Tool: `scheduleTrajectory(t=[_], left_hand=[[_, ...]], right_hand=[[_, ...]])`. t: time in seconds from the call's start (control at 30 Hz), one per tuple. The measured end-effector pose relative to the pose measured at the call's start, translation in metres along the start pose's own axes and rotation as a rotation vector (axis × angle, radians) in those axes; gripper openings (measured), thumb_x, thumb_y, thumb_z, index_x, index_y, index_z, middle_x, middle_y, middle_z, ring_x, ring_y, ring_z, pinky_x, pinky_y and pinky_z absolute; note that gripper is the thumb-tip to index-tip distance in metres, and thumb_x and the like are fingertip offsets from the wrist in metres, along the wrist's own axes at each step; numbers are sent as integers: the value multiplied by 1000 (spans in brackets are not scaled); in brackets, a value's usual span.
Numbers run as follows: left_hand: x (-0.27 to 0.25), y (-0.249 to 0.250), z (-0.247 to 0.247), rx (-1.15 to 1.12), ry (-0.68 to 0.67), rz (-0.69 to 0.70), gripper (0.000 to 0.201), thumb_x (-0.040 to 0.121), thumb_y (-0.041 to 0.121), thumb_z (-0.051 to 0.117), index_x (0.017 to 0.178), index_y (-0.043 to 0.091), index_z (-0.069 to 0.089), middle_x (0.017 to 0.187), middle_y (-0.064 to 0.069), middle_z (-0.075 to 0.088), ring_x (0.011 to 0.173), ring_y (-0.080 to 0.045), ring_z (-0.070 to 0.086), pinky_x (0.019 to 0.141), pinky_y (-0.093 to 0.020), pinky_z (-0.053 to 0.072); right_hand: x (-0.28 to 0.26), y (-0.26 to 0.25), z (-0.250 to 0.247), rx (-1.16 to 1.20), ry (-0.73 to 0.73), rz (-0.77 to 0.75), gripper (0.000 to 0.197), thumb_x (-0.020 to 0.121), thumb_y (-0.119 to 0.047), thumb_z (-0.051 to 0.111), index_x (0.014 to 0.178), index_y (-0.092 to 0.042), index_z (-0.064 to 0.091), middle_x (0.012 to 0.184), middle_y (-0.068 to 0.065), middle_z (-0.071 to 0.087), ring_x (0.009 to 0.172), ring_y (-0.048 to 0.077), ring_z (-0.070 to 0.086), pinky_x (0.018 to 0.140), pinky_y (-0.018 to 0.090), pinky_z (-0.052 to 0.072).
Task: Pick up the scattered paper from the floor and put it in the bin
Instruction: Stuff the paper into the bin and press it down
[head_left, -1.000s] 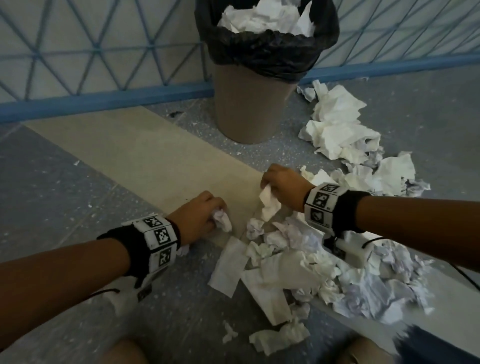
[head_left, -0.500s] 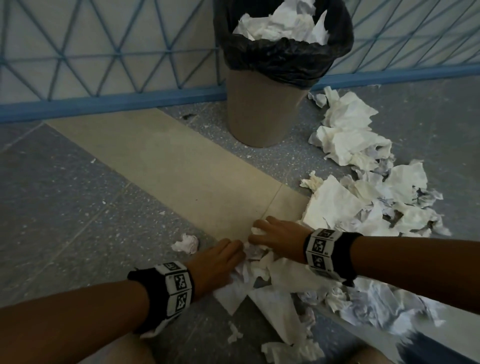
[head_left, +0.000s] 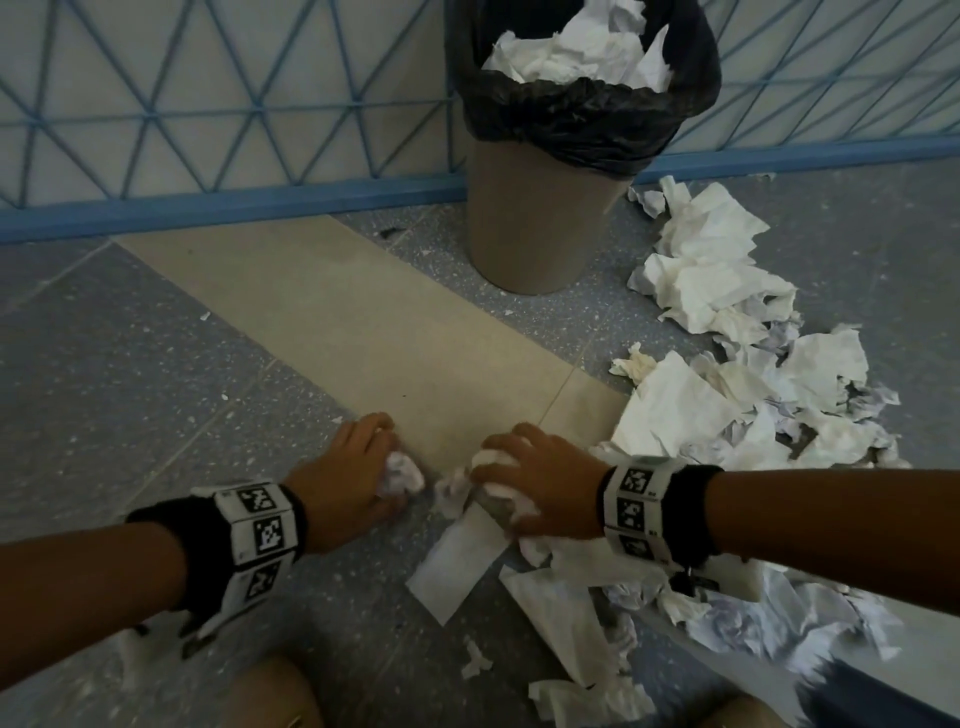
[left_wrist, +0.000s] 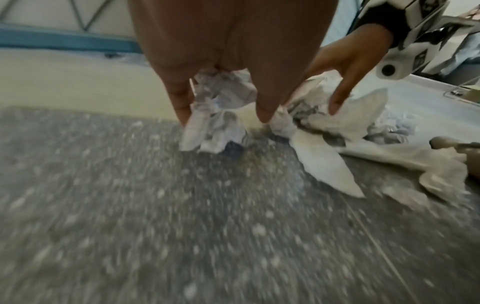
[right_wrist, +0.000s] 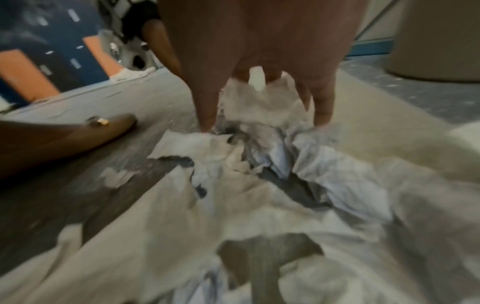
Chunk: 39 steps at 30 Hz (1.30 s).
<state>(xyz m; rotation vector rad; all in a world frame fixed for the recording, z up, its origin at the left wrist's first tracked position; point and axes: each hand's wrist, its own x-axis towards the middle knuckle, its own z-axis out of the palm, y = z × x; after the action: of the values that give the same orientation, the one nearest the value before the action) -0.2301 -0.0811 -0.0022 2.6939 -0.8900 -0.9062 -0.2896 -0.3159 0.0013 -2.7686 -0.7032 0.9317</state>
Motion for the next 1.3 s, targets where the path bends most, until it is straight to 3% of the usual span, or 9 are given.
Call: scheduleTrajectory(t=[0.07, 0.17, 0.47, 0.63, 0.77, 0.93, 1.03, 1.1, 1.3], left_hand=[[-8, -4, 15, 102, -102, -67, 77, 87, 51, 51, 145, 10, 20, 155, -7, 11, 143, -25, 12, 117, -35, 20], [-8, -3, 22, 137, -83, -73, 64, 94, 35, 44, 146, 11, 15, 155, -7, 13, 142, -23, 17, 115, -32, 23], [14, -8, -2, -220, -2, -132, 22, 89, 4, 47, 111, 3, 46, 113, -19, 53, 102, -31, 53, 78, -32, 37], [7, -3, 7, -377, 59, -95, 39, 90, 14, 52, 127, 11, 40, 130, -6, 41, 122, -28, 43, 98, -30, 39], [-8, 9, 21, -172, -125, -54, 61, 88, 38, 55, 141, 30, 25, 150, -2, 18, 139, -28, 21, 114, -40, 30], [-4, 14, 19, -60, -214, 11, 58, 92, 16, 50, 143, 24, 25, 146, -6, 27, 135, -25, 30, 110, -34, 34], [2, 14, 13, -160, -177, -43, 43, 92, 9, 46, 134, 17, 37, 137, -10, 38, 123, -26, 42, 100, -32, 38], [2, 15, 12, -199, -142, -62, 44, 90, 8, 48, 132, 18, 38, 135, -11, 39, 120, -28, 44, 96, -32, 39], [-8, 16, 11, -155, -154, 67, 59, 94, 28, 49, 144, 33, 20, 152, -1, 17, 139, -22, 24, 115, -31, 23]], right_hand=[[-4, -7, 11, -127, -147, -16, 80, 82, -44, 59, 144, -40, 9, 158, 6, -2, 142, 41, 2, 113, 57, 23], [-7, -11, 20, -201, -200, -61, 71, 90, -24, 54, 145, -37, 10, 158, 6, -7, 142, 41, 0, 112, 56, 22], [3, 1, 5, -100, 99, -190, 36, 80, 5, 55, 114, -6, 54, 128, 22, 49, 110, 37, 48, 83, 49, 51], [4, -15, 12, -191, 25, -482, 56, 80, -1, 63, 133, -11, 46, 133, 26, 47, 113, 44, 49, 83, 49, 51], [11, -20, 32, -276, -82, -450, 65, 88, -12, 54, 143, -30, 24, 151, 18, 23, 127, 45, 35, 91, 51, 48], [29, -14, 43, -350, 137, -589, 46, 59, -12, 83, 100, -15, 63, 97, 15, 68, 75, 32, 65, 47, 29, 56], [34, -16, 40, -266, 185, -587, 49, 56, -5, 83, 92, -11, 50, 88, 16, 69, 67, 32, 64, 45, 29, 54], [36, -17, 36, -223, 202, -543, 44, 51, 1, 83, 88, -7, 59, 86, 19, 69, 64, 35, 64, 44, 30, 54], [37, 6, 15, -98, 349, -301, 27, 61, 0, 67, 84, -10, 57, 79, 20, 66, 61, 37, 63, 43, 35, 55]])
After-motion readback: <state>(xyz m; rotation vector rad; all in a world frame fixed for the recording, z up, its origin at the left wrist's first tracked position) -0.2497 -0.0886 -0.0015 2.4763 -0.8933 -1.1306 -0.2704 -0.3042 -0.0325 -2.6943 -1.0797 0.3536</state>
